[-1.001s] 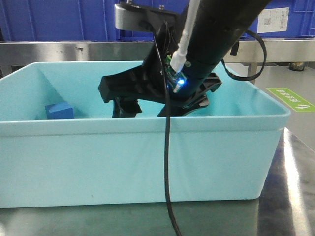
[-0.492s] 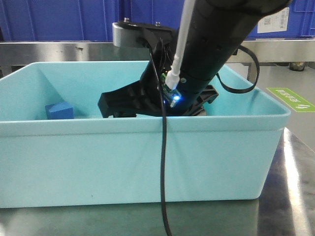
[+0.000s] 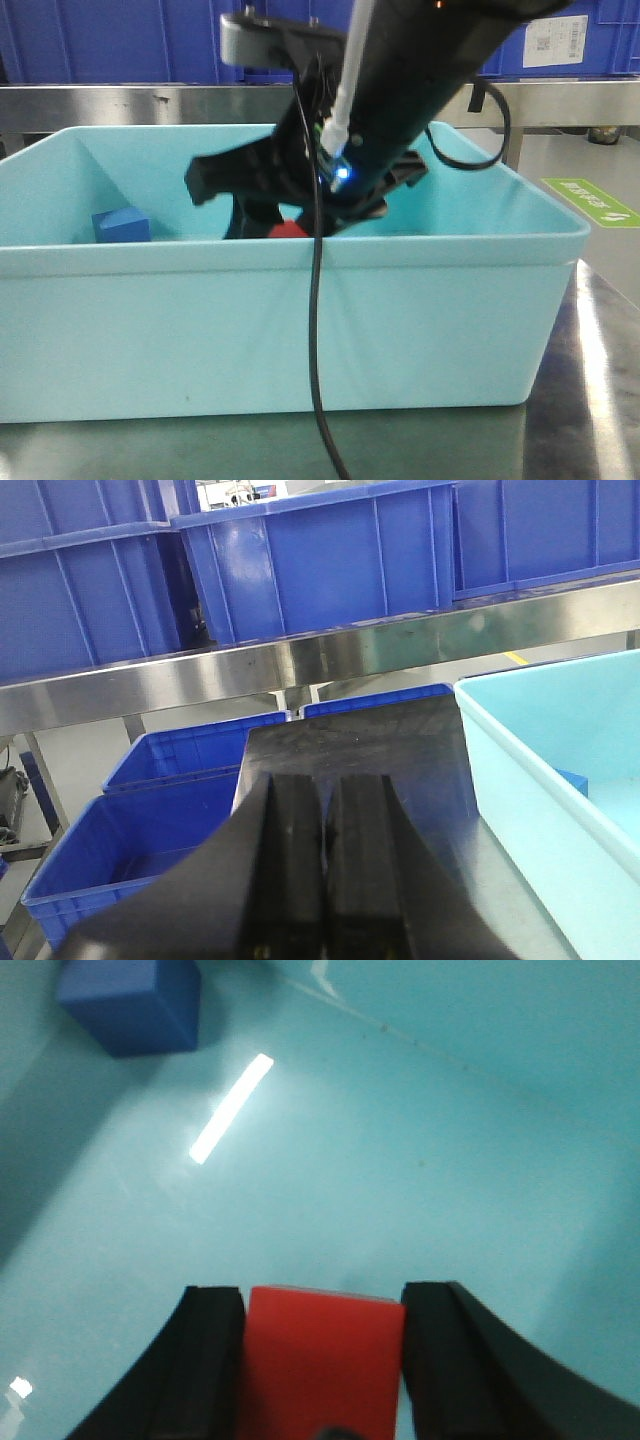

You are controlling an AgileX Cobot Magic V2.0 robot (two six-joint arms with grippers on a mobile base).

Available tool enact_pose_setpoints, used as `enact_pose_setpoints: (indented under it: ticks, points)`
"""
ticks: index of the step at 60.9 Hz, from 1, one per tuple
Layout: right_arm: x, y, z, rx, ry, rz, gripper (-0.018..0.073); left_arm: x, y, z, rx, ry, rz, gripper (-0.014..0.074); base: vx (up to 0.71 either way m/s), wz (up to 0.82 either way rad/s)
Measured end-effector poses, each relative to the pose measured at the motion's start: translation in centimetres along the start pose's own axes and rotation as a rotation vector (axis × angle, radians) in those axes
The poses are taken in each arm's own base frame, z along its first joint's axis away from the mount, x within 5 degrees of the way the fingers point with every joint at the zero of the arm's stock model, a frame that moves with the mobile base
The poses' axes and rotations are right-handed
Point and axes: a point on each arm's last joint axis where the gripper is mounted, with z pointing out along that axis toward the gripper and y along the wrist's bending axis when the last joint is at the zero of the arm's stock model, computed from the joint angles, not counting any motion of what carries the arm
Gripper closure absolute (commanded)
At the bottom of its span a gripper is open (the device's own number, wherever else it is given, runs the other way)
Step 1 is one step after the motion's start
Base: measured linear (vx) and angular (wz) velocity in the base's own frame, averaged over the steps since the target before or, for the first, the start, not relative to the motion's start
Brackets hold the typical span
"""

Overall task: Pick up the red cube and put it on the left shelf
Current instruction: 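Lift the red cube out of the tub with the right gripper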

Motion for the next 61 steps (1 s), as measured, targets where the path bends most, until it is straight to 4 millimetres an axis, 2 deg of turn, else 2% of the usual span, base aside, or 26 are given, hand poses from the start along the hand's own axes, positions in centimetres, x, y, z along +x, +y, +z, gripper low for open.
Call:
enact_pose_setpoints:
  ticks: [9, 16, 23, 32, 42, 51, 61]
  points:
    - [-1.9, 0.2, -2.4, -0.015, -0.132, -0.016, 0.0498, 0.0, 0.0, 0.0, 0.0, 0.0, 0.0, 0.0491, 0.0, 0.0]
    - [-3.4, -0.5, -4.8, -0.007, -0.221, -0.002, 0.0498, 0.0, 0.0, 0.0, 0.0, 0.0, 0.0, 0.0491, 0.0, 0.0]
    - [-4.2, -1.9, -7.3, 0.02, -0.287, 0.023, 0.0498, 0.0, 0.0, 0.0, 0.0, 0.0, 0.0, 0.0491, 0.0, 0.0]
    - [-4.3, -4.7, -11.0, 0.085, -0.365, 0.073, 0.0498, 0.0, 0.0, 0.0, 0.0, 0.0, 0.0, 0.0491, 0.0, 0.0]
    - [-2.7, -8.2, -15.3, 0.191, -0.438, 0.145, 0.0498, 0.0, 0.0, 0.0, 0.0, 0.0, 0.0, 0.0491, 0.0, 0.0]
    - [0.4, -10.6, -19.8, 0.305, -0.515, 0.214, 0.0499, 0.0, 0.0, 0.0, 0.0, 0.0, 0.0, 0.0491, 0.02, -0.13]
    - [4.0, -11.1, -23.4, 0.391, -0.594, 0.253, 0.05, 0.0, 0.0, 0.0, 0.0, 0.0, 0.0, 0.0491, 0.0, 0.0]
